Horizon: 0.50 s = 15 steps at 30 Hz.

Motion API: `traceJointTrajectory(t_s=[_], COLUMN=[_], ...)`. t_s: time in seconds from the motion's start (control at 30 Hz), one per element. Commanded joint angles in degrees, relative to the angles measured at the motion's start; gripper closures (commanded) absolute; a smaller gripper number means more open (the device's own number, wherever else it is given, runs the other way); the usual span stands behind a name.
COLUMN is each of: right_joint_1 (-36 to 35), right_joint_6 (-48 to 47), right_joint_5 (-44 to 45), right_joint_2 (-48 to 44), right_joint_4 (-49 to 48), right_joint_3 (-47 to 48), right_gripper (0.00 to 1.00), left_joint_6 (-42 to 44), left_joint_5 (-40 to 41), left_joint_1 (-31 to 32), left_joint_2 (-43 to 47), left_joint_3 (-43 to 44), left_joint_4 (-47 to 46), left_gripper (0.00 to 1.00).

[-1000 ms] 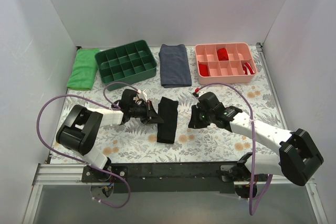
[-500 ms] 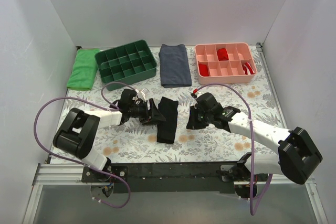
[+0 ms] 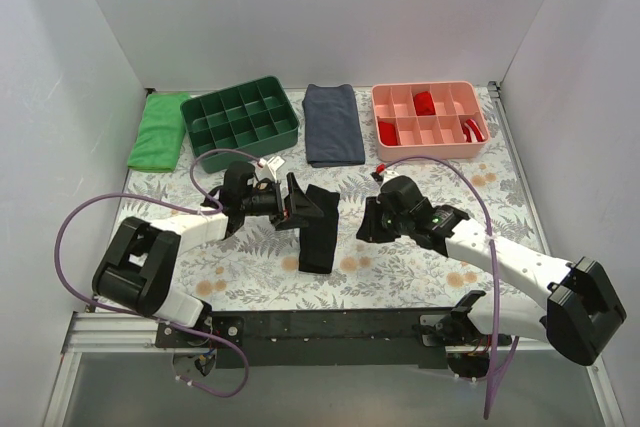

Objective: Roll the underwear
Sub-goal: Roll the underwear to the center of the board.

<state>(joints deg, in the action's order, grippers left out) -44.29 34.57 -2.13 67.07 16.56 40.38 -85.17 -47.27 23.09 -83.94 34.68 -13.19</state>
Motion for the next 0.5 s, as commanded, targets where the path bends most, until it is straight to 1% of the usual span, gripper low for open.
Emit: traceJointTrajectory(t_s=[0.0,0.03,0.07,0.1,0.23,0.33,0.47], right_joint_1=[-0.2,-0.2,-0.2,-0.2,-0.1,-0.8,-5.4], right_joint_6=[1.2,1.2,1.4,1.3,1.1,-1.4,-7.0], right_joint_5=[1.8,1.8,1.8,1.8,1.7,-0.7,0.2], right_joint_2=[-2.6,-2.8,-2.9,-2.9,-3.3,-2.8,-0.9], right_joint_4=[0.5,0.8,1.0,1.2,1.0,-1.0,-2.0], right_joint_3=[-0.7,-0.7,-0.7,-0.6,-0.3,0.0,0.6], right_gripper=[0.72,0.71,0.71,0.71,0.71,0.7,0.68], left_joint_6=[-7.0,-9.7,-10.8,-11.2,-11.5,-11.9,-12.1], left_joint_5=[-7.5,-8.0,-8.0,-8.1,-8.5,-7.9,-7.2], left_joint_1=[-0.1,-0.1,-0.1,0.0,0.0,0.0,0.0], left_joint_2=[-1.1,-2.4,-2.8,-3.6,-7.6,-9.7,-11.6], left_joint_3=[-2.5,-4.2,-4.6,-5.0,-5.8,-6.8,-6.3], left_joint_4=[-14.3,-17.0,-20.5,-21.6,-24.2,-27.1,-27.9], left_gripper=[0.02,0.02,0.02,0.02,0.02,0.02,0.02])
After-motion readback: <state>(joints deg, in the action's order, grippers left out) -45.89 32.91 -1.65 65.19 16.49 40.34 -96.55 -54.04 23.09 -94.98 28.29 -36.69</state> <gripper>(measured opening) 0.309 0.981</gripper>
